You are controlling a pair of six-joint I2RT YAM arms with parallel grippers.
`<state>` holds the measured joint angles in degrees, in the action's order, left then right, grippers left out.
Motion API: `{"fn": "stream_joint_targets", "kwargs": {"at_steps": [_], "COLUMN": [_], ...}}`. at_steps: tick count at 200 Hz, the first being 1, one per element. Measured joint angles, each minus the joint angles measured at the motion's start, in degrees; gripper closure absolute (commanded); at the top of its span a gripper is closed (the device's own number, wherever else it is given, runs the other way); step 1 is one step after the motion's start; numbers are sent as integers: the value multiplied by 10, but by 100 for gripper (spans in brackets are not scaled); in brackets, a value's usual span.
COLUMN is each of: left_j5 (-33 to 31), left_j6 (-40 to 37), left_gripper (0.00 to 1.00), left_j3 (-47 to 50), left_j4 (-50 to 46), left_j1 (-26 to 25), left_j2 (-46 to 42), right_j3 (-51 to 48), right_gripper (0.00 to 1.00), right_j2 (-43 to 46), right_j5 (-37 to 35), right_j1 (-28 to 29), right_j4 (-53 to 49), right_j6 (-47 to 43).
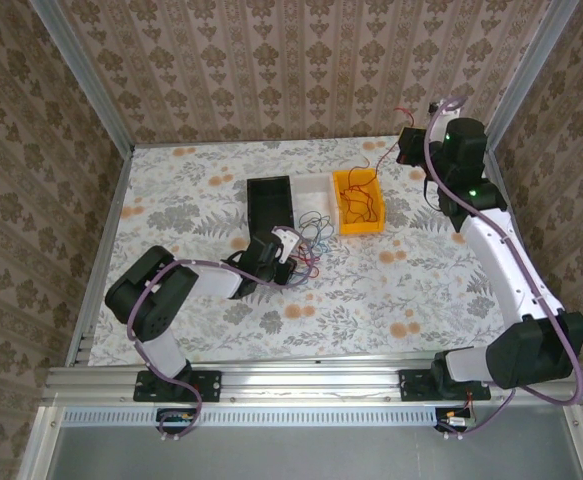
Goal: Untangle the cables
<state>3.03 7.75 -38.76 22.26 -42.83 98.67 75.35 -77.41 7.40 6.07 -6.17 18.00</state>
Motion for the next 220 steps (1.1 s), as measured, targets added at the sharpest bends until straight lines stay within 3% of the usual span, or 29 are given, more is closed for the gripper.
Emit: {"fn": "stream_joint_targets", "kwargs": {"at_steps": [94, 156, 189, 220], "left_j5": [-5, -5, -4, -4], "left_j6": [0, 0, 0, 0], "left_gripper": [100, 100, 100, 100], "left_j3": [0, -11, -29, -34], "left_j4": [-2, -17, -28, -30], "left_j1": [-9, -11, -12, -14], "left_j2": [0, 3, 16, 19], "right_j3": [-5, 10, 47, 54], "right_gripper": [97, 97, 98, 98], "right_j2": [-121, -180, -227, -262], "right_j5": [-6, -149, -236, -275], "right_j1": [-6, 0, 41, 80], "right_j4": [7, 2, -2, 0], "right_j6": [34, 19, -27, -61]}}
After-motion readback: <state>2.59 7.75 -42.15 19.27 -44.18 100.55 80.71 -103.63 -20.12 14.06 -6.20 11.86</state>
